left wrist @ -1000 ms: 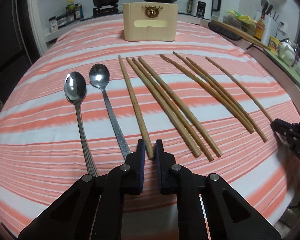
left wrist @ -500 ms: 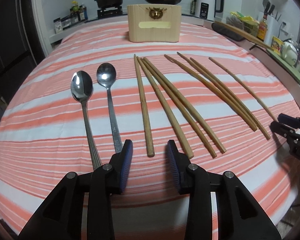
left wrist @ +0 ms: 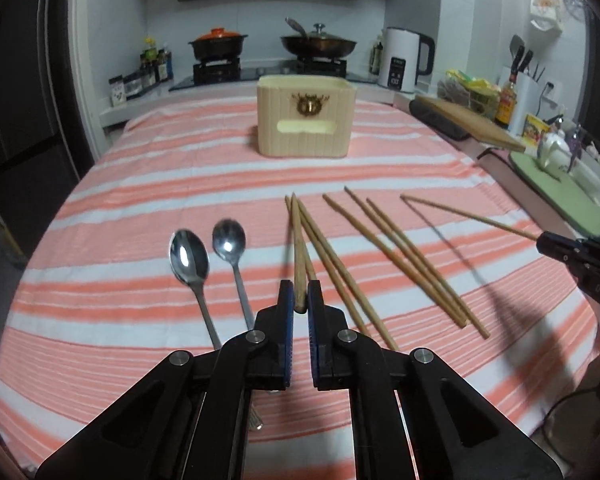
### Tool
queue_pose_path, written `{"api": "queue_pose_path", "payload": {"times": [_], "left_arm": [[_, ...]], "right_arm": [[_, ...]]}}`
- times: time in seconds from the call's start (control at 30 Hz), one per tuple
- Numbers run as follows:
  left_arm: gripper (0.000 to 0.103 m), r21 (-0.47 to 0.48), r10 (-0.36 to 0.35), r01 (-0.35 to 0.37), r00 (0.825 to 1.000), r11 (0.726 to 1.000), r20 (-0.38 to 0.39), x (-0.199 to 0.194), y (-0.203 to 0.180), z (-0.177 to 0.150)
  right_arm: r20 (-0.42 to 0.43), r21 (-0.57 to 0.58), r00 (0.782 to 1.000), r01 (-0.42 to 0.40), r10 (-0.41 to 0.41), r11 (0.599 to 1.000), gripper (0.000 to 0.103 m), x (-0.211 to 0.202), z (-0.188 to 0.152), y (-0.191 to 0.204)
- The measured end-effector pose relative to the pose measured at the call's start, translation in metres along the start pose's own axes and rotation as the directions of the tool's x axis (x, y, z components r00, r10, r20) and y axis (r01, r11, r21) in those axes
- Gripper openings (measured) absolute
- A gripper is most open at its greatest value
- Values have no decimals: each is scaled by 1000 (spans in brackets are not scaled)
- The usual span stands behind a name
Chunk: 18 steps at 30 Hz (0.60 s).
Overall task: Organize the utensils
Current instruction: 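Carry the left tool's chopstick into the cream box while the right tool drops its chopstick in too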
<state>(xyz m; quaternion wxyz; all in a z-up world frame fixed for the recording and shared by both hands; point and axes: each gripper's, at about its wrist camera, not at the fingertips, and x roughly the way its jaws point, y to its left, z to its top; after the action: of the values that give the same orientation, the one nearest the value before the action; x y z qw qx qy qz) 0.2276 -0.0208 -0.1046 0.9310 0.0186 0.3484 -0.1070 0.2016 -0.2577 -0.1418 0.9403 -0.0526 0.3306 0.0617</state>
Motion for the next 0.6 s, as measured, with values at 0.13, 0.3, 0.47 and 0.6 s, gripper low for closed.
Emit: {"api": "queue_pose_path", "payload": {"times": [0.13, 0.3, 0.47, 0.6], "left_arm": [[4, -1, -23, 23, 998, 1000, 60, -25, 8, 27], [4, -3, -48, 48, 994, 999, 102, -40, 18, 52], [4, -5, -68, 70, 988, 998, 135, -52, 24, 69], [4, -10, -86, 89, 984, 996, 155, -59, 27, 79]], "right_arm": [[81, -5, 997, -19, 19, 1000, 5, -25, 31, -1], [148, -11, 988, -49, 50, 999, 5, -43, 62, -3], [177, -11, 980, -88, 88, 996, 5, -52, 83, -2], [191, -20, 976, -99, 101, 995, 5, -57, 95, 2]]}}
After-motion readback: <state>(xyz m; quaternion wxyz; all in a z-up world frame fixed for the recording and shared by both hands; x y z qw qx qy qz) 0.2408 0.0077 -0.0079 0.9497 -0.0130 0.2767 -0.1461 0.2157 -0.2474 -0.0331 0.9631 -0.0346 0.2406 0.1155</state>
